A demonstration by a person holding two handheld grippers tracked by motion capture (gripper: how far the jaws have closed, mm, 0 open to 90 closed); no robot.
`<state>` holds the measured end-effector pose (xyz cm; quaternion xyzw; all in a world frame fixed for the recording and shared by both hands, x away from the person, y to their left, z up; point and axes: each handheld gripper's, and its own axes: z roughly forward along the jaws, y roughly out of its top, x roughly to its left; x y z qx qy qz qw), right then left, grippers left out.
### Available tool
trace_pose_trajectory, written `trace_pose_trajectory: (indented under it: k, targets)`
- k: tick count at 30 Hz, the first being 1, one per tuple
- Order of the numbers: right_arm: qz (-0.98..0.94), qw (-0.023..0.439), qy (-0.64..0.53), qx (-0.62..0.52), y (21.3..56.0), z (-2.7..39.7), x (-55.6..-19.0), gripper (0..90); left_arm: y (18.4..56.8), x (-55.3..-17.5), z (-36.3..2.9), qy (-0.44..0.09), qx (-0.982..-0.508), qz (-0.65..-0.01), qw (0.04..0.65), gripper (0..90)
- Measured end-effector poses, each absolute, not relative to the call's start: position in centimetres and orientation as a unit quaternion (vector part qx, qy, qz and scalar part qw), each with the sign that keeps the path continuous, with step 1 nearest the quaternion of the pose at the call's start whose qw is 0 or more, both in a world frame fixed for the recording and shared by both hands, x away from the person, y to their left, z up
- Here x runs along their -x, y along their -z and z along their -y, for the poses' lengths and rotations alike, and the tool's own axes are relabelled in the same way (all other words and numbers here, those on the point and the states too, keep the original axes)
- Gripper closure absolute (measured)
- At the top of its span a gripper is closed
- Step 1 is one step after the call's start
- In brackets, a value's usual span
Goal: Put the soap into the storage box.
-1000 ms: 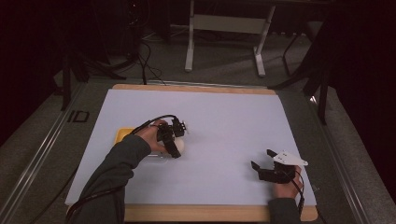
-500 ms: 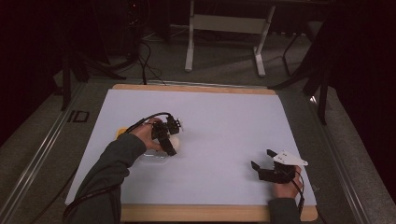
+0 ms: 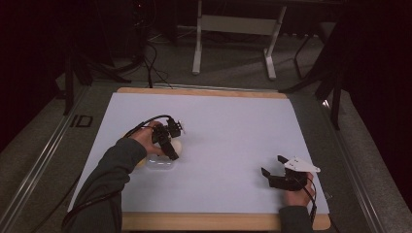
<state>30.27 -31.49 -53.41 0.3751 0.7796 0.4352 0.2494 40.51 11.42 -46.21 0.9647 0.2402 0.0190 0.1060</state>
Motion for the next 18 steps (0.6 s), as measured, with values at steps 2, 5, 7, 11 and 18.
trace_pose_trajectory:
  k: [2, 5, 7, 11, 18]
  targets:
    - [-0.780, 0.249, -0.435, -0.375, 53.4, 31.5, -30.3, 16.2, 46.1, -40.5, -11.6, -0.019, -0.964, -0.243, 0.106, 24.3]
    - [-0.780, 0.250, -0.435, -0.375, 53.4, 31.5, -30.3, 16.3, 46.1, -40.6, -12.0, -0.018, -0.963, -0.247, 0.106, 24.3]
    - [-0.780, 0.250, -0.435, -0.375, 53.4, 31.5, -30.3, 16.2, 46.0, -40.6, -12.1, -0.020, -0.962, -0.250, 0.105, 24.3]
    - [-0.780, 0.250, -0.435, -0.375, 53.4, 31.5, -30.3, 16.3, 45.7, -40.7, -12.6, -0.021, -0.962, -0.253, 0.101, 24.3]
    - [-0.780, 0.250, -0.434, -0.375, 53.4, 31.5, -30.3, 16.3, 45.1, -40.7, -13.3, -0.024, -0.961, -0.259, 0.098, 24.3]
